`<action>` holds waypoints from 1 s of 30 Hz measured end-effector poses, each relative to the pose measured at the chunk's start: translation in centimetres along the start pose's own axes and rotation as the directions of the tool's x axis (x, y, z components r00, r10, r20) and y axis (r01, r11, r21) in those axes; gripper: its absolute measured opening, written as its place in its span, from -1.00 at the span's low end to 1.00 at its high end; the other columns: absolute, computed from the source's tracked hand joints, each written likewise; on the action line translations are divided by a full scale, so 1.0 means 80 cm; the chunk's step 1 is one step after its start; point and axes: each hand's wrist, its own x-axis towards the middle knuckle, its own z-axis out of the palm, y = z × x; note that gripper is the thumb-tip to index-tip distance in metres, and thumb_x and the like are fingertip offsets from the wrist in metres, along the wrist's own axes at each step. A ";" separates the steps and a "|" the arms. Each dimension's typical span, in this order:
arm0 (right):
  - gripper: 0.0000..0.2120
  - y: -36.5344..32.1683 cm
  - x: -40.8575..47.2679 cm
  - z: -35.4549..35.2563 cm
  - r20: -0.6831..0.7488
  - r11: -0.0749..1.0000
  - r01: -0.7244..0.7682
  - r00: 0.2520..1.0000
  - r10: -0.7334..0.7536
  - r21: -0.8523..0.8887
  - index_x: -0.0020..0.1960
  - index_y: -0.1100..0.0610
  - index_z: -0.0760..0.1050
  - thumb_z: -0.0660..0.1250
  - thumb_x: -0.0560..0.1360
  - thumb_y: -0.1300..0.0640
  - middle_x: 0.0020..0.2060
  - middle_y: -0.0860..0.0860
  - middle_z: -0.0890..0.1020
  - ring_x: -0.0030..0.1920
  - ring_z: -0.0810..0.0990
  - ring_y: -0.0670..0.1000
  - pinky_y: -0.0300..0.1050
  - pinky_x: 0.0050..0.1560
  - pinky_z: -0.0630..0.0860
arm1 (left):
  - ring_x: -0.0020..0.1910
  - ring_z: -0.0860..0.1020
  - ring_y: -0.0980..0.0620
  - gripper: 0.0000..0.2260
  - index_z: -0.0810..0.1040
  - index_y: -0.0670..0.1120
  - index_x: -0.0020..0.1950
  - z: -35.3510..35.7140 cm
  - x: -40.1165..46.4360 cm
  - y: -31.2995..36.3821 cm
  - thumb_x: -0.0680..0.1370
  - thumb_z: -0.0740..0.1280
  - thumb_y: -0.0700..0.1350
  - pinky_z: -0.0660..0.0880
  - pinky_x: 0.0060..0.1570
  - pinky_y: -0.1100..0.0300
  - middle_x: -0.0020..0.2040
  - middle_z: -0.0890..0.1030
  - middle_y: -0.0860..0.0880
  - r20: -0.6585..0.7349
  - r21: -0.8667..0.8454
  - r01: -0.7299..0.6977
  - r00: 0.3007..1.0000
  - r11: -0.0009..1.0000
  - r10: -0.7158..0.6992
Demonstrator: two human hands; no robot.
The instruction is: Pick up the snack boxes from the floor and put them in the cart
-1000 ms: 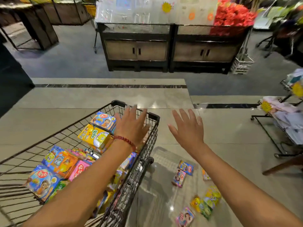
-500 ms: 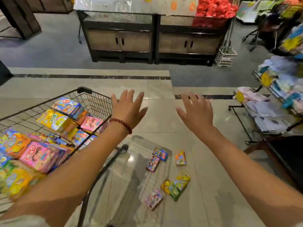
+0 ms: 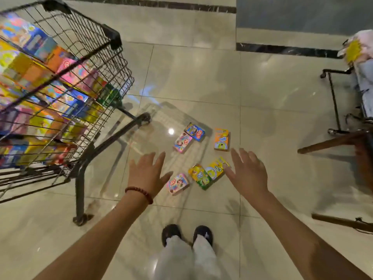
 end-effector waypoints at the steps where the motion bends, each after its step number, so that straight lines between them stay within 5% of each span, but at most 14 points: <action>1: -0.50 0.001 -0.001 0.038 0.037 1.000 -0.010 0.999 0.009 0.005 0.14 0.21 0.60 0.22 0.42 -0.14 0.04 0.20 0.64 -0.04 0.63 0.26 0.11 -0.19 0.56 | 0.47 0.17 -0.05 -0.38 0.04 0.09 0.53 0.035 0.009 0.000 0.54 0.10 0.30 0.17 0.38 -0.11 0.50 0.20 -0.07 0.039 0.006 -0.006 0.999 1.000 0.005; 4: -0.52 0.002 -0.002 0.167 0.161 1.000 -0.025 0.987 0.024 0.002 0.15 0.20 0.60 0.33 0.39 -0.11 0.06 0.22 0.63 0.01 0.62 0.27 0.17 -0.15 0.56 | 0.49 0.12 -0.07 -0.35 0.01 0.11 0.54 0.149 0.045 -0.004 0.53 0.11 0.31 0.16 0.36 -0.12 0.52 0.15 -0.08 0.110 0.025 -0.028 0.994 0.999 0.025; 9: -0.43 0.014 0.006 0.381 0.320 0.997 -0.001 0.947 0.024 -0.072 0.12 0.20 0.63 0.17 0.36 -0.18 0.04 0.21 0.65 0.01 0.64 0.25 0.19 -0.16 0.58 | 0.52 0.01 -0.09 -0.28 -0.07 0.18 0.53 0.352 0.131 -0.018 0.47 0.11 0.39 0.07 0.39 -0.15 0.55 0.06 -0.07 0.184 0.015 0.009 0.983 1.000 -0.011; 15: -0.33 0.037 0.041 0.592 0.362 0.997 0.007 0.932 0.022 -0.079 0.20 0.23 0.57 0.59 0.21 -0.09 0.13 0.23 0.61 0.15 0.58 0.29 0.23 -0.05 0.55 | 0.53 -0.10 -0.10 -0.22 -0.17 0.21 0.52 0.553 0.230 -0.025 0.47 0.21 0.35 -0.02 0.44 -0.12 0.56 -0.07 -0.06 0.284 -0.032 0.030 0.959 0.999 -0.019; 24: 0.08 0.068 0.116 0.765 0.295 0.987 0.060 0.955 -0.013 -0.150 0.30 0.43 0.40 0.49 0.09 -0.36 0.29 0.34 0.47 0.28 0.47 0.33 0.43 0.17 0.36 | 0.32 0.22 0.00 0.09 -0.13 0.19 0.53 0.713 0.331 -0.043 0.20 0.48 0.33 0.25 0.32 0.11 0.37 0.21 0.03 0.317 -0.125 0.028 0.948 0.992 0.013; 27: 0.11 0.067 0.131 0.761 0.390 0.980 0.055 0.920 0.025 -0.193 0.52 0.20 0.11 0.25 0.24 -0.51 0.54 0.18 0.02 0.54 -0.01 0.18 0.41 0.39 -0.01 | 0.19 0.30 0.07 0.17 -0.16 0.14 0.53 0.723 0.341 -0.047 0.15 0.49 0.36 0.32 0.20 0.18 0.24 0.34 0.06 0.332 -0.211 0.025 0.942 0.977 0.047; 30: -0.03 0.063 0.138 0.756 0.533 0.997 0.037 0.846 0.008 -0.074 0.48 0.00 0.07 0.33 0.26 -0.45 0.53 0.06 -0.29 0.50 -0.39 0.11 0.29 0.42 -0.28 | 0.07 0.40 0.11 0.13 -0.18 0.25 0.49 0.728 0.333 -0.047 0.15 0.50 0.33 0.41 0.13 0.17 0.08 0.43 0.11 0.359 -0.321 0.037 0.929 0.946 0.086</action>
